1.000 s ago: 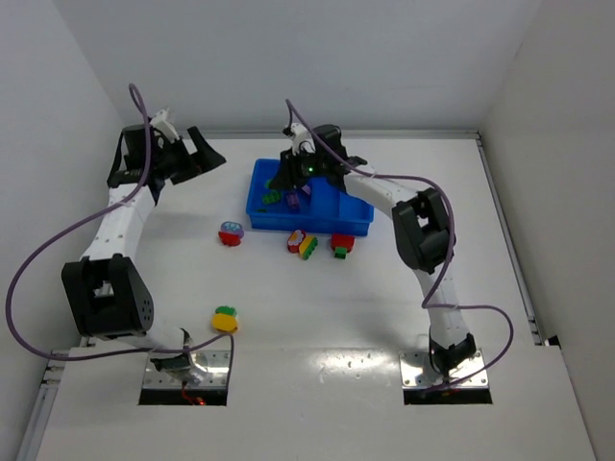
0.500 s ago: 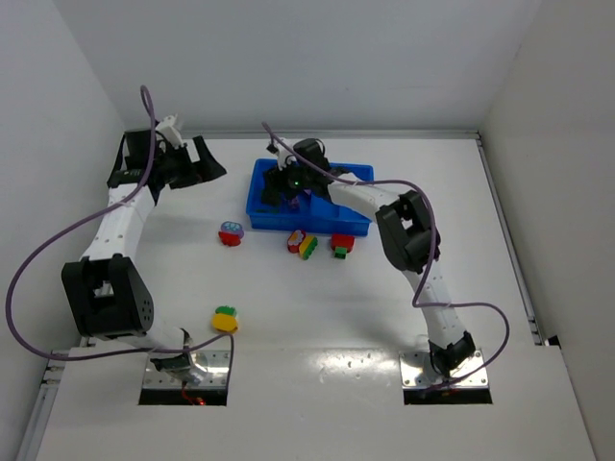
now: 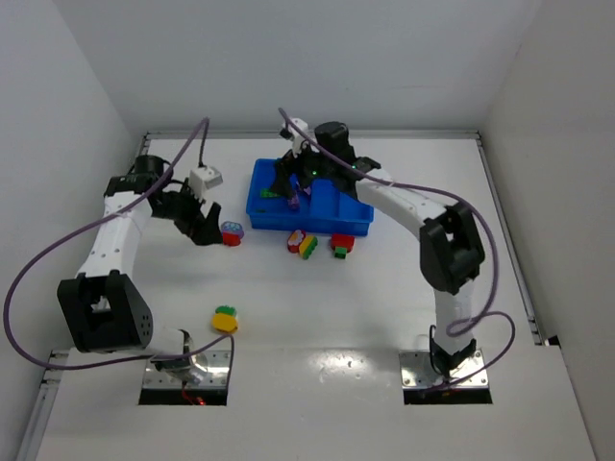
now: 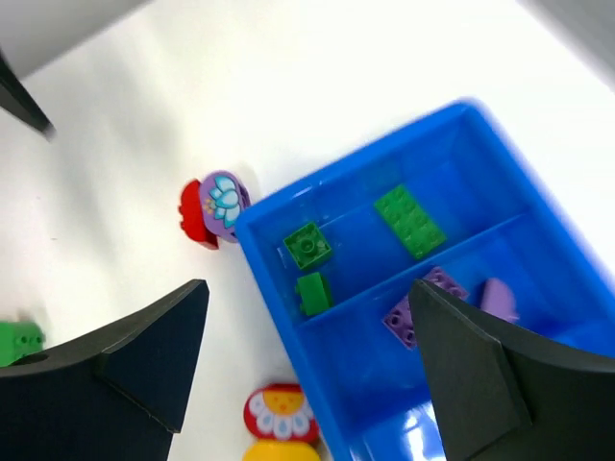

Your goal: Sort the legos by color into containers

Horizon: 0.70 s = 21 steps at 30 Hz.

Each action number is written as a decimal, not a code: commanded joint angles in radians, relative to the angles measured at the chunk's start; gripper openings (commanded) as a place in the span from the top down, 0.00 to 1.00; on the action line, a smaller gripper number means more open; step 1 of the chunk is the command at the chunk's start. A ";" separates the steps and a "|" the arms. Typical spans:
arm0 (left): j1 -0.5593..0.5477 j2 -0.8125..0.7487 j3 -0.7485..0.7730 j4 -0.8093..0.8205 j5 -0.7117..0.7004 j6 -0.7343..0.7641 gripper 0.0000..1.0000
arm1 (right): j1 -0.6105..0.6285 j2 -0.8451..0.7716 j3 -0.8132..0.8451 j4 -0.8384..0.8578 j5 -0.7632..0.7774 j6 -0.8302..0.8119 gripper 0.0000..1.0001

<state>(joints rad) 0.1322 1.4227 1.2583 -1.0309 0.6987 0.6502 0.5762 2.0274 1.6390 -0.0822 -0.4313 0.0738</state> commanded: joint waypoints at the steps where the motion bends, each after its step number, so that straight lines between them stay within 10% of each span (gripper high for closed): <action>1: -0.034 -0.103 -0.118 -0.186 -0.043 0.354 0.03 | -0.021 -0.149 -0.070 0.035 -0.015 -0.086 0.15; 21: -0.249 -0.367 -0.602 -0.103 -0.148 0.850 0.04 | -0.180 -0.440 -0.401 -0.021 0.063 -0.169 0.15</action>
<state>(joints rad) -0.0982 1.0988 0.6842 -1.1576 0.5484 1.3972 0.4149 1.6550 1.2491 -0.1368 -0.3691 -0.0776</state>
